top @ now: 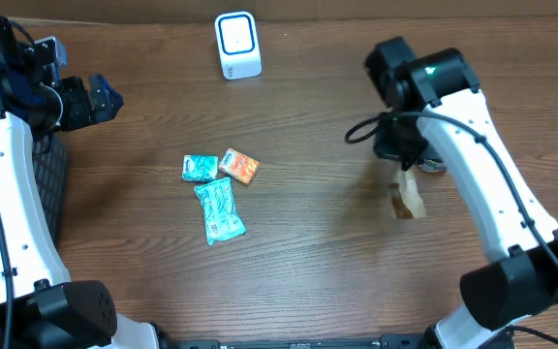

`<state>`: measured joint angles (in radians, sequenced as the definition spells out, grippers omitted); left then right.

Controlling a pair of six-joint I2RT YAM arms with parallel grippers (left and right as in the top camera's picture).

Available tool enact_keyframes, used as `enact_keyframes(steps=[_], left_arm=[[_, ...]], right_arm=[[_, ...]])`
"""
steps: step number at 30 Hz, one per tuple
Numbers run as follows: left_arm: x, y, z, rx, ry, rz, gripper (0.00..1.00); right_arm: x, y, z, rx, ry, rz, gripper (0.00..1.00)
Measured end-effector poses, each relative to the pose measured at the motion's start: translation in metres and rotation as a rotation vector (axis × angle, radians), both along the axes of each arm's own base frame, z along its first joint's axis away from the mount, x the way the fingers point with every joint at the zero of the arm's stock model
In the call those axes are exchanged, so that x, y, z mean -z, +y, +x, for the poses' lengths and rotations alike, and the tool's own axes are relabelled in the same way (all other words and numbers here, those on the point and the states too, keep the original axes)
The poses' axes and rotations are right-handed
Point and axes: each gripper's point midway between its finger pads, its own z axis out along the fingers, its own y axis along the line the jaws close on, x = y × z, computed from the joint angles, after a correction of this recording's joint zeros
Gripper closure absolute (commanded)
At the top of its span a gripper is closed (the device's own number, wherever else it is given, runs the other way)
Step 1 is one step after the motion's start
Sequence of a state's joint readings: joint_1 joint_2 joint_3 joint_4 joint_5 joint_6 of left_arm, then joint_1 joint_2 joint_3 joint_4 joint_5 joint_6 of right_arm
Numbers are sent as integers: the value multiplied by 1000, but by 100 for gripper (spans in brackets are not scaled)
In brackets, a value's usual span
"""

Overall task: Scan the item barcode
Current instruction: 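Carry the snack bag right and lower it beside the jar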

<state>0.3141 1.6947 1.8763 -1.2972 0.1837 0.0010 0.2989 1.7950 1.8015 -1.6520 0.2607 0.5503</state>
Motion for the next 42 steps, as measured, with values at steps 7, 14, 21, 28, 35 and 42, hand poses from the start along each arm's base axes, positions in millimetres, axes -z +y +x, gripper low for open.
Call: enact_keyframes(steps=[7,14,21,28,35,42], left_arm=[[0,0,0,0,0,0,1],[0,0,0,0,0,0,1],[0,0,0,0,0,0,0],[0,0,0,0,0,0,0],[0,0,0,0,0,0,1],[0,0,0,0,0,0,0]], right_arm=[[2,-49,3,235,-11,9,96],[1,-94,3,371,-24,-20,96],[23,-115,19,319,-61,-44,96],[52,-140,15,249,-23,-131,96],[67,-154,34,160,-74,-154,95],[78,-155,37,94,-69,-167,76]])
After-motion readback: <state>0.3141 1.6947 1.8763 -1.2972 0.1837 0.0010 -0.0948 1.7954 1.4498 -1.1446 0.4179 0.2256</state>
